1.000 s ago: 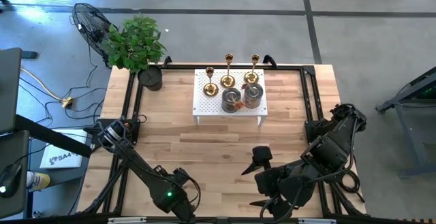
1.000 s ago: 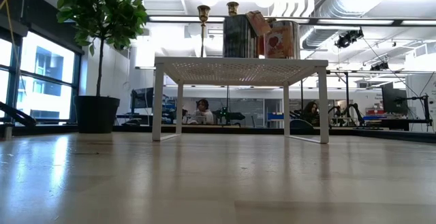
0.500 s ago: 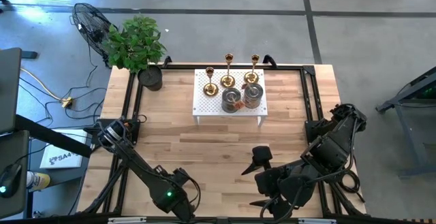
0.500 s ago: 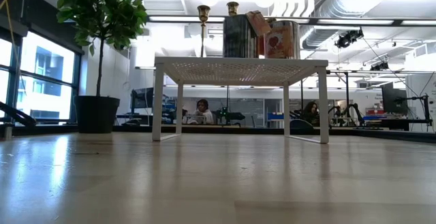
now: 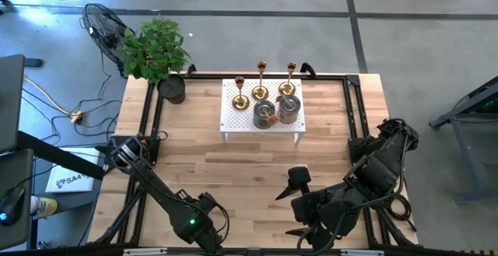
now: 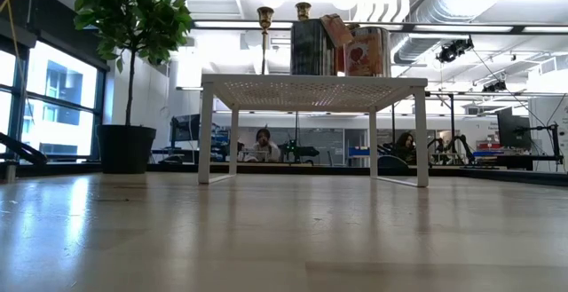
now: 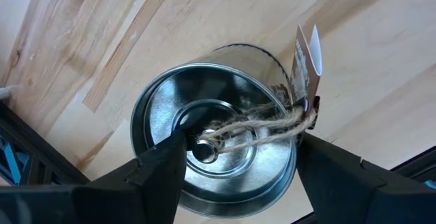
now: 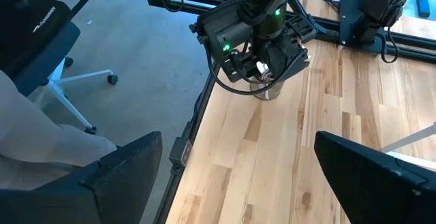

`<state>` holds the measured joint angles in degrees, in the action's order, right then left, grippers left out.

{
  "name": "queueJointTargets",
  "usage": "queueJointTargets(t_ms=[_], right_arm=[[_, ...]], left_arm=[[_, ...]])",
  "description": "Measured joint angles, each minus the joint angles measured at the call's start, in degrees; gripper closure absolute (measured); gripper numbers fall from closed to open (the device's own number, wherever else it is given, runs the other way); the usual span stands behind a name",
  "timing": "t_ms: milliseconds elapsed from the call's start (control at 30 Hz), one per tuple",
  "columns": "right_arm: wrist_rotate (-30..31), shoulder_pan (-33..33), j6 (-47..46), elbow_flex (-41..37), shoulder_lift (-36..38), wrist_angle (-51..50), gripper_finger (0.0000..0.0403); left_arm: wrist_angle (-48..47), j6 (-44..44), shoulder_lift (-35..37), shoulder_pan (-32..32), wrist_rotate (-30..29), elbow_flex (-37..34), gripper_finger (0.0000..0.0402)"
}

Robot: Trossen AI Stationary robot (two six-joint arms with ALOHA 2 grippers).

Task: Pick & Place candle stick holders
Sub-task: Align the silver scented candle with the other silver scented candles on the shelf

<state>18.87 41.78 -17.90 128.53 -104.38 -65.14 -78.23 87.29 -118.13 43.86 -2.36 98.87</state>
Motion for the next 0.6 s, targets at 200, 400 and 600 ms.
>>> queueJointTargets(t_ms=[200, 400, 600], right_arm=[[0.00, 0.00, 0.00, 0.00, 0.00, 0.01, 0.0024], [0.00, 0.00, -0.01, 0.00, -0.02, 0.02, 0.0024], [0.00, 0.00, -0.01, 0.00, -0.02, 0.02, 0.0024]], left_arm=[[0.59, 0.43, 0.00, -0.44, 0.21, -0.04, 0.0154], [1.27, 0.45, 0.02, -1.13, 0.04, 0.00, 0.0202], [1.35, 0.30, 0.04, -1.16, -0.05, 0.00, 0.0218]])
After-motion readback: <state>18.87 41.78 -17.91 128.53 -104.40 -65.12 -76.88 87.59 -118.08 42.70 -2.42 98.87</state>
